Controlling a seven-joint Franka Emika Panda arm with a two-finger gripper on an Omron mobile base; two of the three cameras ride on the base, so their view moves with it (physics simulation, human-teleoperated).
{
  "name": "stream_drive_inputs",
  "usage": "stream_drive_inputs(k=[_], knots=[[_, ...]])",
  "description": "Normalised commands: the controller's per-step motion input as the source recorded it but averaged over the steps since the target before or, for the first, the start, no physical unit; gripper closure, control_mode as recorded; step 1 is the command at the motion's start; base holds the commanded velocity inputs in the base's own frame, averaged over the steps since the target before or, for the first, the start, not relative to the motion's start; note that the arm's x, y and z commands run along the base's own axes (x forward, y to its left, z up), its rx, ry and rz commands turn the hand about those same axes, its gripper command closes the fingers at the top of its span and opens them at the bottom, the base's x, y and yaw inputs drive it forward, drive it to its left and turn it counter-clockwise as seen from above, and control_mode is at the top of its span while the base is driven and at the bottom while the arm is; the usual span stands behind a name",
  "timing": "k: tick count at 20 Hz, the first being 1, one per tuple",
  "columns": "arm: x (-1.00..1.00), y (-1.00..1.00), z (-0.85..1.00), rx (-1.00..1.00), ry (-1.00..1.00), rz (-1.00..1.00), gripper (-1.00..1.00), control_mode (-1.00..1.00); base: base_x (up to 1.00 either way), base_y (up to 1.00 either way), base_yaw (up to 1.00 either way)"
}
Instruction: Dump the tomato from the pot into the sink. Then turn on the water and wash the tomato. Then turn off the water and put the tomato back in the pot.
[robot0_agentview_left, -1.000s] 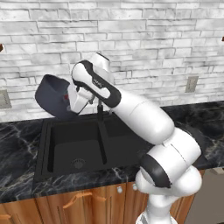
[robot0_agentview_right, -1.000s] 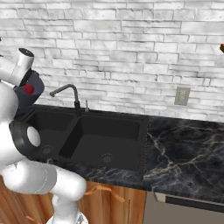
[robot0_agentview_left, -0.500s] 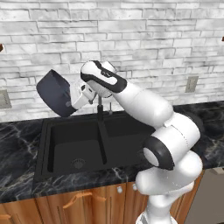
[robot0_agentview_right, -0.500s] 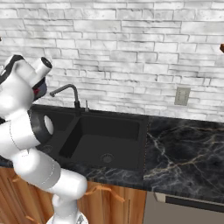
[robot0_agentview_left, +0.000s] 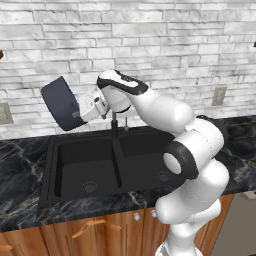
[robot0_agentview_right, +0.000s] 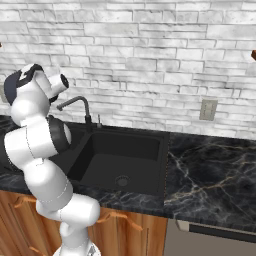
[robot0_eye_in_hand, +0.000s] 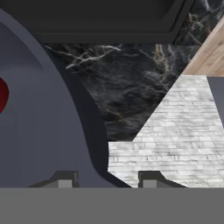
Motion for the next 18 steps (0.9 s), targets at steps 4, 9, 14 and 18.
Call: stream_drive_inputs(k=[4,9,14,18], knots=[[0.25,0.00,0.00,0.15,0.07,0.00,1.00,-1.00,0.00,0.00,0.00],[0.04,0.00,0.02,0.15,0.04,0.00,1.00,-1.00,0.00,0.00,0.00],[0.16,0.00,0.01,0.14,0.05,0.00,1.00,-1.00,0.00,0.00,0.00],[0.14,0.00,0.02,0.12,0.04,0.00,1.00,-1.00,0.00,0.00,0.00]])
